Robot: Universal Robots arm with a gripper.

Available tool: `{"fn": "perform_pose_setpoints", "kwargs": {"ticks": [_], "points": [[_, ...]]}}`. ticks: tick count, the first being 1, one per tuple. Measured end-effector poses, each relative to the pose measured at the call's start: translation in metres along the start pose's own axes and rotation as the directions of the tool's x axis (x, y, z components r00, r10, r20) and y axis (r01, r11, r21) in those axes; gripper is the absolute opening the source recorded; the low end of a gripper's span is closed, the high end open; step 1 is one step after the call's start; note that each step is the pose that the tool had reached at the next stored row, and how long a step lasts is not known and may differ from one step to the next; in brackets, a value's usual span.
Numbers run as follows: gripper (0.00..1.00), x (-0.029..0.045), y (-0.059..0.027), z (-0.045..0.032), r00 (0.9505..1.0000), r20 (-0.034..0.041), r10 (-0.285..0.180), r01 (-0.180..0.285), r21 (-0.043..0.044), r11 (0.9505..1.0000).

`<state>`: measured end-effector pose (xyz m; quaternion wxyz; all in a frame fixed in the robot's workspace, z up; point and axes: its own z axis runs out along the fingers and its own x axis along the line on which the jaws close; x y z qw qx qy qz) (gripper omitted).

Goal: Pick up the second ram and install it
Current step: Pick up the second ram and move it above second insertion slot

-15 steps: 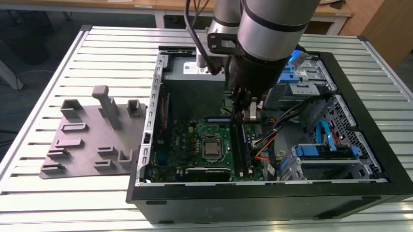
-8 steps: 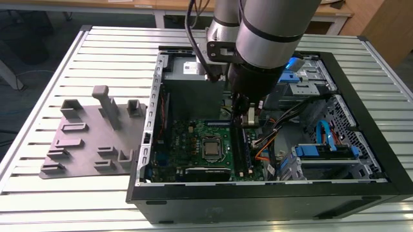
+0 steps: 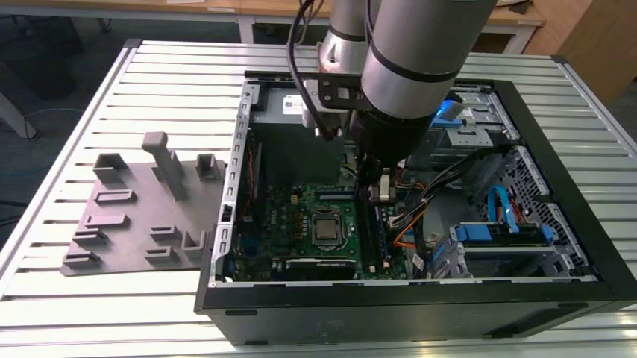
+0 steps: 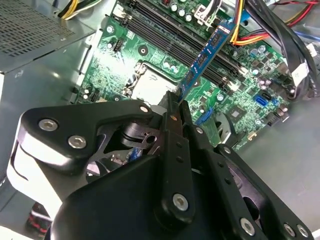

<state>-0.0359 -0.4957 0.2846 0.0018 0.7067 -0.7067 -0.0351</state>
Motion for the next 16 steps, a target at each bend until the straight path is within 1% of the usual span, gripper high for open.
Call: {"fn": "perform_pose_setpoints", "kwargs": {"ticks": [2, 3, 5, 6, 16], "points": [[0.11, 0.0001, 0.0010, 0.0030, 1.0000, 0.0003, 0.000, 0.000, 0.0001, 1.0000], [0.11, 0.0002, 0.0041, 0.0041, 1.0000, 0.0006, 0.000, 0.000, 0.0001, 1.0000], [0.11, 0.0003, 0.0131, 0.0063, 1.0000, 0.0005, 0.000, 0.000, 0.0000, 1.0000], [0.11, 0.0003, 0.0155, 0.0073, 1.0000, 0.0008, 0.000, 0.000, 0.0001, 1.0000], [0.11, 0.0004, 0.0160, 0.0083, 1.0000, 0.0006, 0.000, 0.000, 0.0001, 1.0000]]}}
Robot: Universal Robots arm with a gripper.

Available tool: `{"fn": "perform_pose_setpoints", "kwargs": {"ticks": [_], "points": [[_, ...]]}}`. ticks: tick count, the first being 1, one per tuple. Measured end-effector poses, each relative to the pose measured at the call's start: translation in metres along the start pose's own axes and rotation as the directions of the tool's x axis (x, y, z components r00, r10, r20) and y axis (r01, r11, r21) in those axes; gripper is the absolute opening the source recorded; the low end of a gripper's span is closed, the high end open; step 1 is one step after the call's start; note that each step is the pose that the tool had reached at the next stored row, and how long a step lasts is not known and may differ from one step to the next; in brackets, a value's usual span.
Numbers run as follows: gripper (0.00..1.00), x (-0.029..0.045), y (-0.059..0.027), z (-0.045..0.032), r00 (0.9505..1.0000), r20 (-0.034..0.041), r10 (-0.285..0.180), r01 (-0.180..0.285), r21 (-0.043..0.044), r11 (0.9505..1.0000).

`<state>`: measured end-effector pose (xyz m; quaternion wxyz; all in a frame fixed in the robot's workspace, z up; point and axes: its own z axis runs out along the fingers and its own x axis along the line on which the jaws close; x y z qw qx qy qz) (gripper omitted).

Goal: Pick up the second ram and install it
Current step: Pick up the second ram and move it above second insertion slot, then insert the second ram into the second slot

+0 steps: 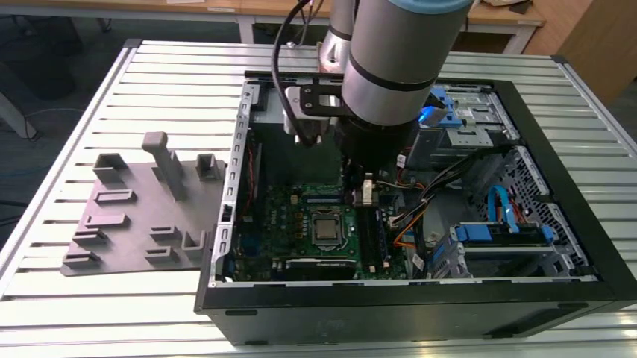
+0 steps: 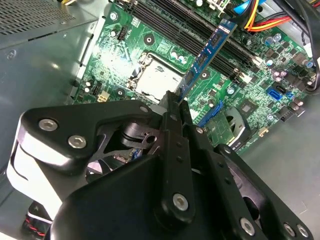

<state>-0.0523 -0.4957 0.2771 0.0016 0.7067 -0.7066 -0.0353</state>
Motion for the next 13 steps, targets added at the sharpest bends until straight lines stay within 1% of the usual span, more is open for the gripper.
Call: {"fn": "perform_pose_setpoints", "kwargs": {"ticks": [9, 11, 13], "points": [[0.11, 0.0000, 0.0000, 0.0002, 1.0000, 0.0003, 0.003, -0.003, 0.0001, 1.0000], [0.11, 0.0000, -0.0001, 0.0002, 0.9998, 0.0012, 0.021, -0.021, 0.0011, 0.9998], [0.11, 0.0000, -0.0001, 0.0003, 0.9987, 0.0028, 0.051, -0.051, 0.0024, 0.9987]]}}
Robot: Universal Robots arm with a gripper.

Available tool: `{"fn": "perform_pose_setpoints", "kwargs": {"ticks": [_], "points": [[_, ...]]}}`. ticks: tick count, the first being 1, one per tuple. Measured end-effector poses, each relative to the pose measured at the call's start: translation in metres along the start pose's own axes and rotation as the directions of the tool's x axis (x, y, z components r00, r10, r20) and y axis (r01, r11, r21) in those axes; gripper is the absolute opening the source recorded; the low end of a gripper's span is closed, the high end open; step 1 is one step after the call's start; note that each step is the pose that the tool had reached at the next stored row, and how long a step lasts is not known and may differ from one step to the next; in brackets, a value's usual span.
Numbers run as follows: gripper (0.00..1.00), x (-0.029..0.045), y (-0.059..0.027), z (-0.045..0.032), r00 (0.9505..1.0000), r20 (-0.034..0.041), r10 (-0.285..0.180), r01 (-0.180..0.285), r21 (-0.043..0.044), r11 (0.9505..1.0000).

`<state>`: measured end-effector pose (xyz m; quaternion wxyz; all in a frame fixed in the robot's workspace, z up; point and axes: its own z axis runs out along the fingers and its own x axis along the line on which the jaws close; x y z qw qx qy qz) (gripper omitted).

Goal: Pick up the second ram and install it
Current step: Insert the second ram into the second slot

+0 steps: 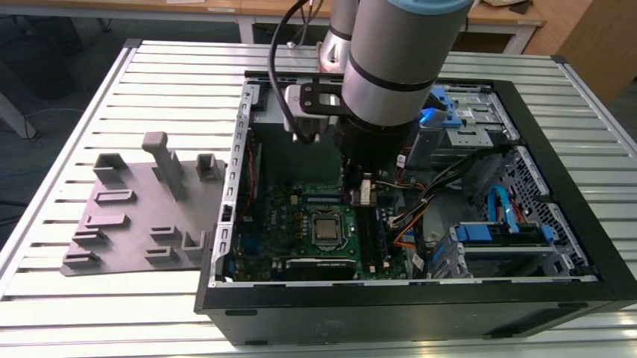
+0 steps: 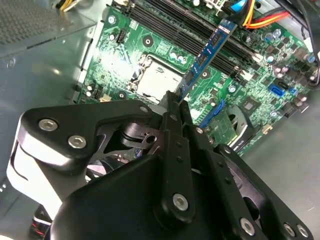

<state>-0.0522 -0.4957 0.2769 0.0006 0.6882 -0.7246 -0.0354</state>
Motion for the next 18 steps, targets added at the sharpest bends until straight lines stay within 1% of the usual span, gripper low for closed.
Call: {"fn": "perform_pose_setpoints", "kwargs": {"ticks": [4, 8, 11, 18], "points": [[0.11, 0.0000, 0.0000, 0.0002, 0.9981, 0.0033, 0.061, -0.061, 0.0029, 0.9981], [0.11, 0.0000, 0.0000, 0.0003, 0.9934, 0.0063, 0.114, -0.114, 0.0051, 0.9934], [0.11, 0.0000, 0.0000, 0.0004, 0.9880, 0.0086, 0.154, -0.155, 0.0068, 0.9880], [0.11, 0.0000, 0.0000, 0.0006, 0.9720, 0.0136, 0.235, -0.235, 0.0098, 0.9720]]}}
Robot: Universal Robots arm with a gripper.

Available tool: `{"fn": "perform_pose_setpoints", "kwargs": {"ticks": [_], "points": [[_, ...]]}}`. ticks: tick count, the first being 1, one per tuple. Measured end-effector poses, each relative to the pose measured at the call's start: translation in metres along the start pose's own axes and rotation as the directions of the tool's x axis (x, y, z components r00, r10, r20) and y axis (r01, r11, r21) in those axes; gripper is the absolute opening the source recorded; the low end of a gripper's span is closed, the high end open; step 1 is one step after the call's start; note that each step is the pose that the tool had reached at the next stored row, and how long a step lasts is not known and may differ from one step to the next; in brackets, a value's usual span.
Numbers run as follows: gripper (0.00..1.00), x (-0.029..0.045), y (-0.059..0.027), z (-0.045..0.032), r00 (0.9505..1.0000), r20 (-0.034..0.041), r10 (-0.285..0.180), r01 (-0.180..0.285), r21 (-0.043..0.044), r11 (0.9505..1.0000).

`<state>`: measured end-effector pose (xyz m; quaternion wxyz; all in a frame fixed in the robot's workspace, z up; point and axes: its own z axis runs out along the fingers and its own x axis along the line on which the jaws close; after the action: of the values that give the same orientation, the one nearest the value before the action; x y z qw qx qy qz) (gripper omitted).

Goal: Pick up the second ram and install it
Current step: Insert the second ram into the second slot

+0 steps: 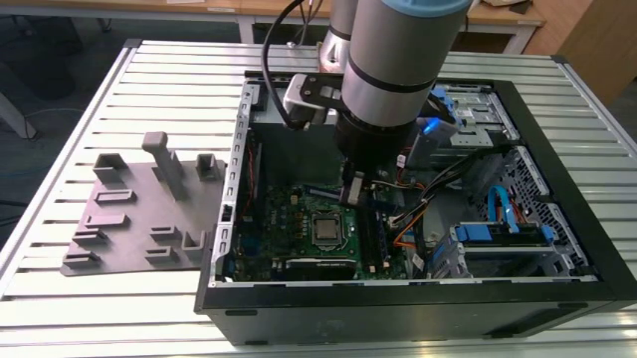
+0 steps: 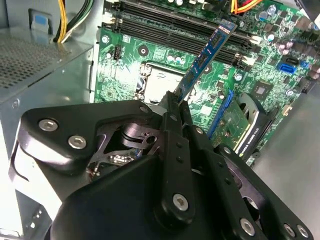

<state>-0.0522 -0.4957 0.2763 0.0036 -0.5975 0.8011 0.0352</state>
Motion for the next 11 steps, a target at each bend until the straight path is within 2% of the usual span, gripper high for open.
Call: {"fn": "perform_pose_setpoints", "kwargs": {"ticks": [6, 11], "points": [[0.11, 0.0000, 0.0000, 0.0001, 0.9984, 0.0030, 0.057, -0.057, 0.0026, 0.9984], [0.11, 0.0000, 0.0000, 0.0002, 0.9943, 0.0058, 0.107, -0.107, 0.0048, 0.9943]]}}
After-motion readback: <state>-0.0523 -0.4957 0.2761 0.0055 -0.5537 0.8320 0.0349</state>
